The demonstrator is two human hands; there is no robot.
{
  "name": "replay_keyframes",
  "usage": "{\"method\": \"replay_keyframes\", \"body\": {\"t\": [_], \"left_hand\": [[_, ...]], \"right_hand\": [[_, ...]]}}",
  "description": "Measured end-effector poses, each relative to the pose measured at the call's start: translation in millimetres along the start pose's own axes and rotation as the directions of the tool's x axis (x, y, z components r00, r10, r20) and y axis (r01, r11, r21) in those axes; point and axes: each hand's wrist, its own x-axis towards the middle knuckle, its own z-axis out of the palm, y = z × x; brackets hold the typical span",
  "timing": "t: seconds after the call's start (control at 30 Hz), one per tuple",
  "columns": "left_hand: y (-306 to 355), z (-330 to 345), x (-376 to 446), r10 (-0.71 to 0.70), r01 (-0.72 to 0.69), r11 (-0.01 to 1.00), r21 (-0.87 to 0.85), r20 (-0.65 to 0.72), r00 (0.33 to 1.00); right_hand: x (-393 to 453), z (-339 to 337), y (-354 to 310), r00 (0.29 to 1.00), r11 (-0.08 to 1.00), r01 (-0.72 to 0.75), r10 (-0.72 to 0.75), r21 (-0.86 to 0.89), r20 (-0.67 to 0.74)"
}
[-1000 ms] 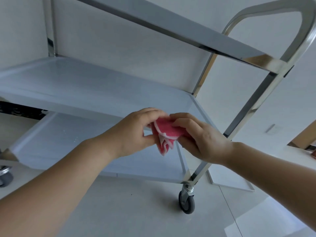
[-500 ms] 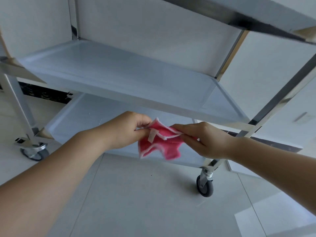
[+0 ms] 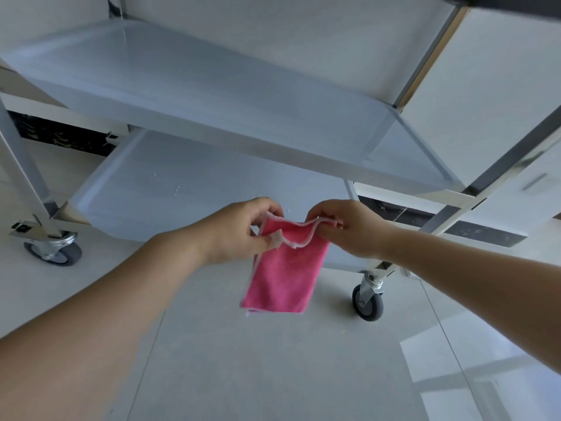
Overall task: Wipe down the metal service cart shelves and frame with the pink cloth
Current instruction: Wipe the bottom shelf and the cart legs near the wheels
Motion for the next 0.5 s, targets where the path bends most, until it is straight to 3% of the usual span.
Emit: {"method": "replay_keyframes", "body": {"t": [0.13,0.3,0.5], "left_hand": [[-10,6,1,-0.048,0.047,0.998,-0.031,-0.025,0.999],[-22,20,20,-0.082,0.103,0.98,0.168,-0.128,0.988],[-32,51,43,-0.059,0.073,0.988,0.136,-0.108,0.992]], "right_hand": [[13,14,-5,0.991,0.987,-0.134,0.136,0.088,-0.016],[21,30,1,0.984,0.963,-0.175,0.175,0.202,0.021],[1,53,60,0.935,0.899,-0.342,0.297,0.273,0.193]]}}
